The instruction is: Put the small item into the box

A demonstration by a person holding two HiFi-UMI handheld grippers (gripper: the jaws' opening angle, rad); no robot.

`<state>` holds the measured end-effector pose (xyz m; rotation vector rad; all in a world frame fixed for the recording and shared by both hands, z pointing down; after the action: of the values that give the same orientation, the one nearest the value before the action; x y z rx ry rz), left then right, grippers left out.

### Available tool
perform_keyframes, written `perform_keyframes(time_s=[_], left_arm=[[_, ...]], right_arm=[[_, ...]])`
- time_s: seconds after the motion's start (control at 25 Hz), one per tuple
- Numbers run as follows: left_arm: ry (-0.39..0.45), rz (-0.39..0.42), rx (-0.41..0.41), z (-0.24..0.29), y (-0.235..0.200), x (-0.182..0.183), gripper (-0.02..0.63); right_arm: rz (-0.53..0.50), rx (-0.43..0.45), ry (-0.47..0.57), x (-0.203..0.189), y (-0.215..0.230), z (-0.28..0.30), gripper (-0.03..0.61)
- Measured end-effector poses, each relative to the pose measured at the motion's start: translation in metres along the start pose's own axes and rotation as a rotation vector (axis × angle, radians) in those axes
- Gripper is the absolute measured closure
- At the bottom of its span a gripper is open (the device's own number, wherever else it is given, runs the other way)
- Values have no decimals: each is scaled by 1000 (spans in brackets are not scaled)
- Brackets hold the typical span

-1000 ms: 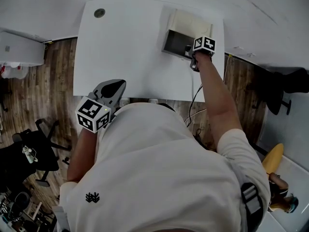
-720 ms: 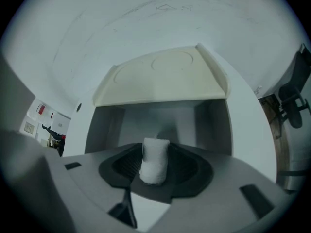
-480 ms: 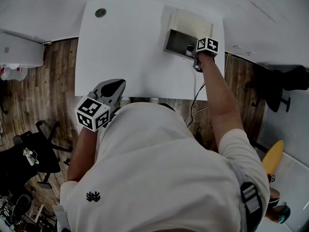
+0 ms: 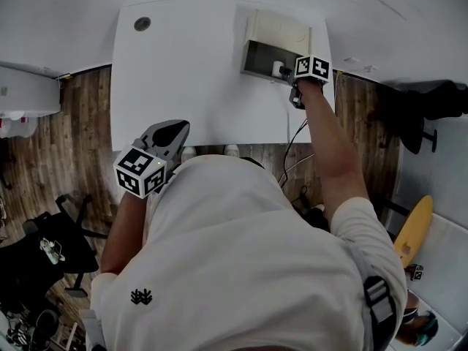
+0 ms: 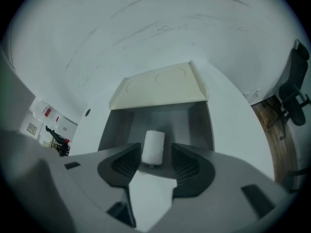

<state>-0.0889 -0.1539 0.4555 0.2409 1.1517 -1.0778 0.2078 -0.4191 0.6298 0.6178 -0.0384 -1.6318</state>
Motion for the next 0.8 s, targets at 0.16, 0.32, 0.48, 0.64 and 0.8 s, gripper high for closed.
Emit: perform_keyframes(time_s=[0.16, 0.32, 0.48, 0.64, 0.8], left_arm=[[-5, 15, -24, -4, 0, -1, 606], [-14, 42, -51, -7, -1, -4, 606], [-21, 56, -80, -11, 0, -8, 606], [-37, 81, -116, -13, 1, -9, 606], [-46, 102, -149, -14, 1, -11, 606]], right_arm=[[-6, 1, 43, -6, -6, -14, 380], [-36, -10, 80, -17, -12, -27, 383], [-52, -12, 123, -36, -20, -44, 397], [-69, -21, 180, -55, -28, -64, 442], [-74, -34, 228, -80, -36, -81, 521]])
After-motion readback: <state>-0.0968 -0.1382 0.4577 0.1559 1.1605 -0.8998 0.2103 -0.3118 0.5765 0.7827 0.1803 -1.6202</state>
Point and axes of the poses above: the fingertips, and each gripper's own axes: z forward along the fingers, y to its right, x out of its top, the point moved 2 cm from there along -z, backward along the fingers, and after that the axes turned 2 degrees about x, right-handed, at the moved point
